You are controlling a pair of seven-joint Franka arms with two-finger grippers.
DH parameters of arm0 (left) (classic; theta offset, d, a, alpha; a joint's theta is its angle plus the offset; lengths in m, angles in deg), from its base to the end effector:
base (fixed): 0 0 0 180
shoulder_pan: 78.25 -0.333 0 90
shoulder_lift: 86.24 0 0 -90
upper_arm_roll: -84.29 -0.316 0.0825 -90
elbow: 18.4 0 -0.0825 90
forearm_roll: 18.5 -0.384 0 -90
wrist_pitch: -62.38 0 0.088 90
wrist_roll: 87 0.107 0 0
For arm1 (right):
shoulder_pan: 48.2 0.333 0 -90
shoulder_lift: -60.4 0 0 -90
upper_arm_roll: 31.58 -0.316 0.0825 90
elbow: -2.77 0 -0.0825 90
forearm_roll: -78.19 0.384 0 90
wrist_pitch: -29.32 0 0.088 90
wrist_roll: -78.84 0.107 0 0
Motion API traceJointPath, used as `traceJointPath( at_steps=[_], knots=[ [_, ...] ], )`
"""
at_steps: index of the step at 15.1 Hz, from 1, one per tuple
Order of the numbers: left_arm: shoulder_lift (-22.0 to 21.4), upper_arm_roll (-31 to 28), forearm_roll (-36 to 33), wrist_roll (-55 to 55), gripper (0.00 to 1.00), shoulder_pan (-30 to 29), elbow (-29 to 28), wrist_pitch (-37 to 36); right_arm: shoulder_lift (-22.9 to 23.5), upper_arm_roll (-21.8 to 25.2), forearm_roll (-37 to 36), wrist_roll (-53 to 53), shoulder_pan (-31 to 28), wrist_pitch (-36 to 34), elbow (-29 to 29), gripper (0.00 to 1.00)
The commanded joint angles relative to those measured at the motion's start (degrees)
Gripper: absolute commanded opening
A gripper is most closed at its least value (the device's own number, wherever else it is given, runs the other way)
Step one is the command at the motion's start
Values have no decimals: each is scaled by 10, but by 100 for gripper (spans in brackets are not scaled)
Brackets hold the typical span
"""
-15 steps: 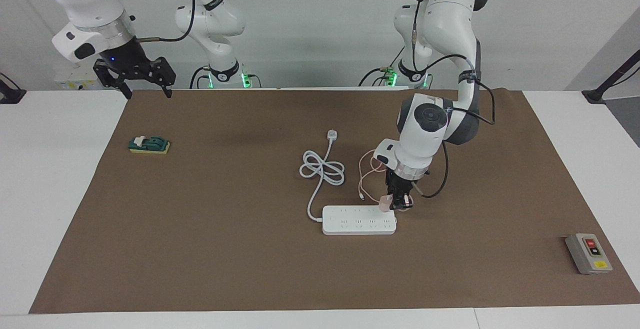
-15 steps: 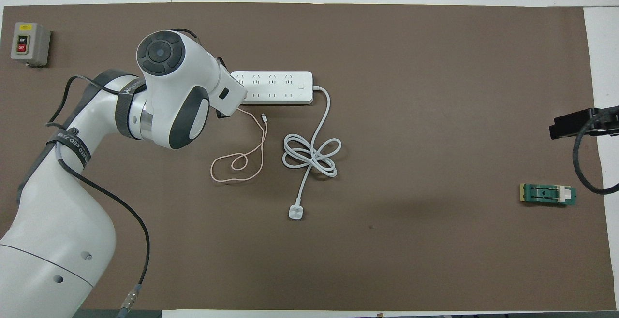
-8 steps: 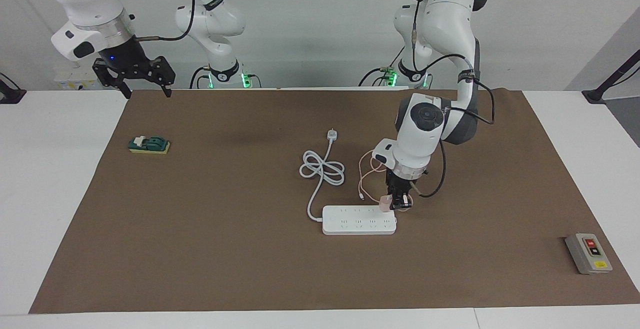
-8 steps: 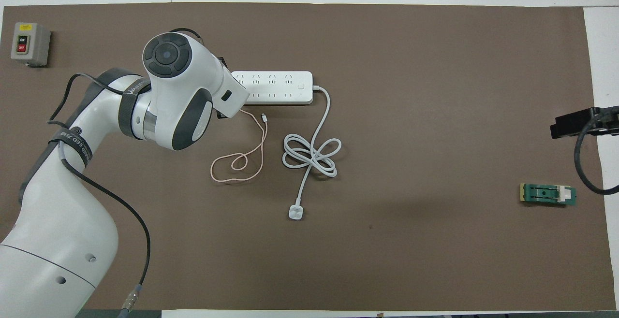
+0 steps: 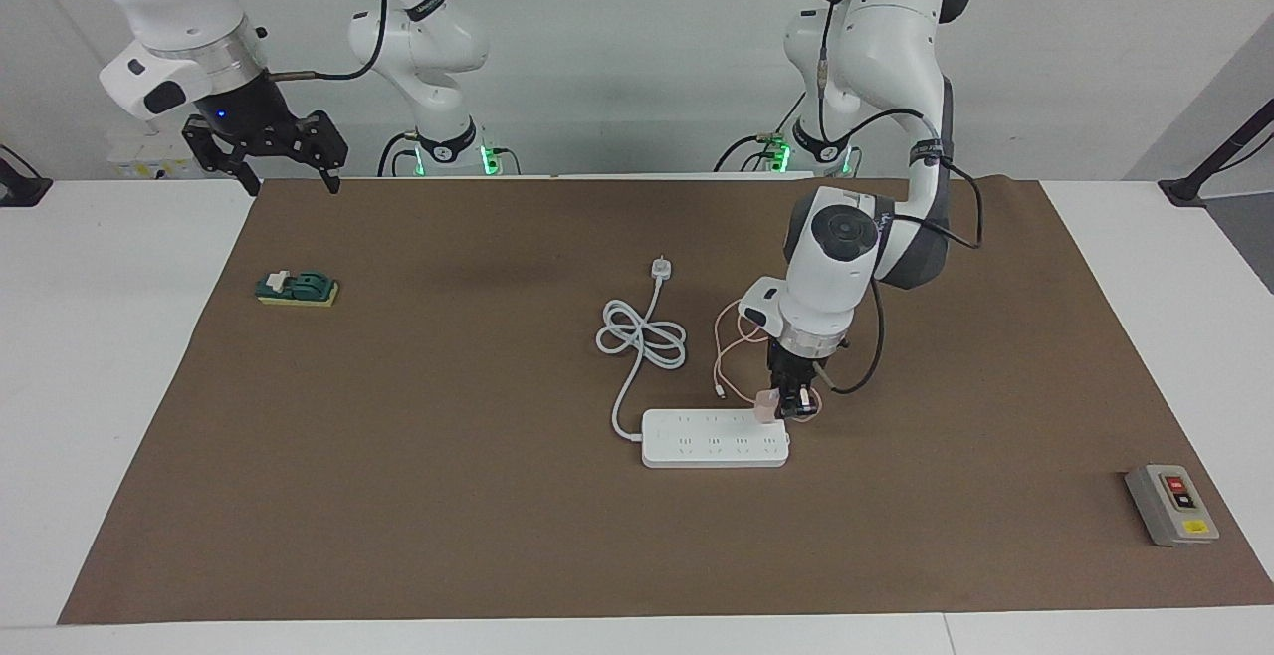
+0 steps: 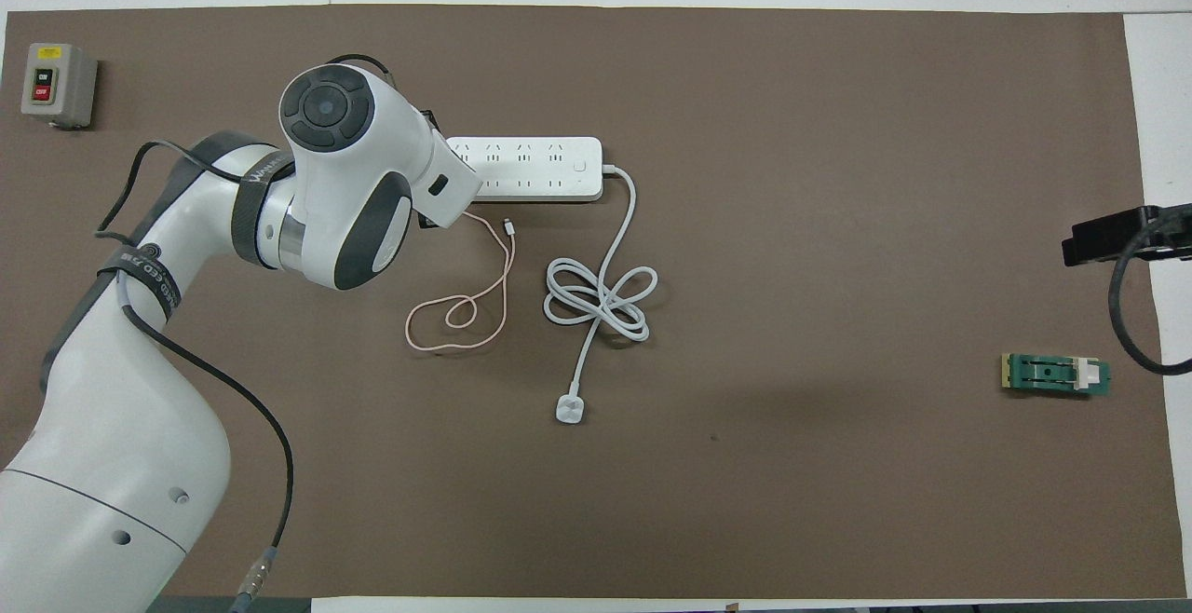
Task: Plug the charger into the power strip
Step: 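Push the charger prongs into the power strip socket with the left gripper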
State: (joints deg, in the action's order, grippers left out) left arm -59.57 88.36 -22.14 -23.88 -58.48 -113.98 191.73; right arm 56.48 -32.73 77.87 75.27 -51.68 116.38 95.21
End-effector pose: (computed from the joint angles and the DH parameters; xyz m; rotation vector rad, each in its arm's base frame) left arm 0.6294 -0.2701 0.3486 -2.2022 2.1470 -0.1714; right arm 0.5272 -0.0217 0.6371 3.1355 0.0335 -0.0405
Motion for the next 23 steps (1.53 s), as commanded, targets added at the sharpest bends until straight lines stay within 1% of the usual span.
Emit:
traceJointPath(
  at_steps=[1,2,3,9,15,16,18,20,23],
  knots=[
    [28,-5,12,-11,0,-3,-4,23,-6,-4,9,-15,-12,-5,0,100],
    [29,-6,30,-11,0,-5,-3,23,-6,-4,9,-15,-12,-5,0,100],
    [30,-6,35,-8,0,-10,-2,22,-6,-4,9,-15,-12,-5,0,100],
    [42,-5,28,-3,0,-14,11,-5,-7,-4,9,-14,-12,-5,0,100],
    [75,-5,24,-4,0,-10,68,-52,-7,4,9,-18,-12,-6,0,100],
    [80,-5,24,-3,0,-11,71,-54,-7,4,9,-18,-12,-7,0,100],
    [83,-5,24,-2,0,-13,73,-54,-7,4,9,-18,-12,-6,0,100],
    [90,-5,25,-4,0,-11,88,-63,-7,4,9,-17,-12,-6,0,100],
    [95,-5,23,-7,0,5,108,-74,-7,4,9,-17,-12,-5,0,100]
  ],
)
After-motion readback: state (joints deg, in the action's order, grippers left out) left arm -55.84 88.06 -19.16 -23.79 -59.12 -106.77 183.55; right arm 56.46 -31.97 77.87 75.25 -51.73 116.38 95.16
